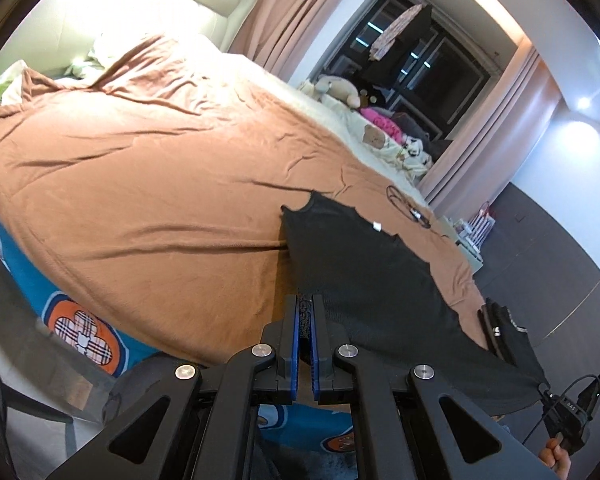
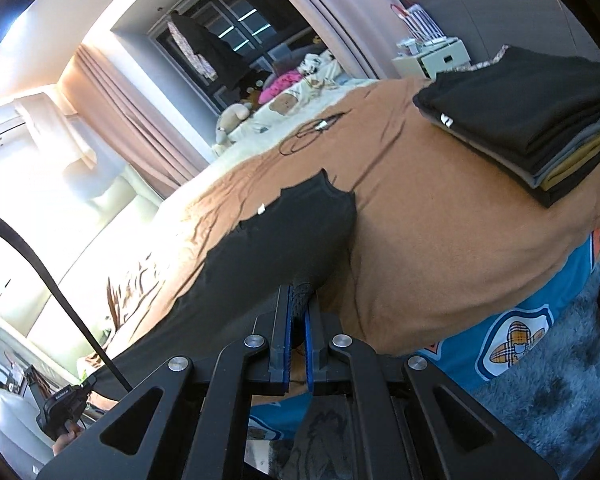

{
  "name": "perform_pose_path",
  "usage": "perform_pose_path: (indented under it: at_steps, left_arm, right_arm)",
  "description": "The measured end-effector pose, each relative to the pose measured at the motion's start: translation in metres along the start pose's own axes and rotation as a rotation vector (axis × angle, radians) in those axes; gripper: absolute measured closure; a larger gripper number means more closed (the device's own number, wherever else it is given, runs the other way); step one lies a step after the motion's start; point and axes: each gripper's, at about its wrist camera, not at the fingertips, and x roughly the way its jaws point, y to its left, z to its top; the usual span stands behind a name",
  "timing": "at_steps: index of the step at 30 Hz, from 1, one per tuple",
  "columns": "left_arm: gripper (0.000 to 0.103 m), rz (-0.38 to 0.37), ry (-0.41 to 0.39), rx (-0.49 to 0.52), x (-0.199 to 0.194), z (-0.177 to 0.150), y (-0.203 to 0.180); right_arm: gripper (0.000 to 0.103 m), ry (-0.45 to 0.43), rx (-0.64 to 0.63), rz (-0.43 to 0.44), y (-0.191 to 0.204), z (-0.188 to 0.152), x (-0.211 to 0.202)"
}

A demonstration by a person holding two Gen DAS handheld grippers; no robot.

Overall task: Fold small clothes
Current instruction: 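Grasp the hem with the right gripper while the left gripper grasps the hem, then lift the hem with both grippers and fold it toward the collar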

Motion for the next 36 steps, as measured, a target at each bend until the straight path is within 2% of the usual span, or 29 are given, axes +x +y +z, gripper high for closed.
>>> perform_pose_path:
  at_steps: [8,15,20,24,36]
  left_arm:
    - [0.099,-0.039,-0.058,0.009,-0.043,-0.011,-0.006]
    - [0.099,-0.055,-0.088,0.022,-0.061,-0.014,-0.009]
    - [0.099,-0.053,-0.080,0.026,-0.051,-0.014,-0.007]
    - [0.099,-0.045,-0.066,0.027,-0.036,-0.006,-0.009]
    - [0.099,-0.037,-0.070,0.075,0.012,0.045,-0.042]
  right_arm:
    - [0.101,-0.045,-0.020,0.028,-0.003,-0.017,-0.032]
    - [0.101,-0.074,-0.041,0.046,-0.003,-0.026,-0.047]
    - [0.101,-0.063,-0.036,0.039,-0.010,-0.028,-0.035]
    - [0.101,-0.054,-0.025,0.031,-0.010,-0.017,-0.023]
    - [0.101,-0.058,-0.008,0.016,0.008,0.031,0.022]
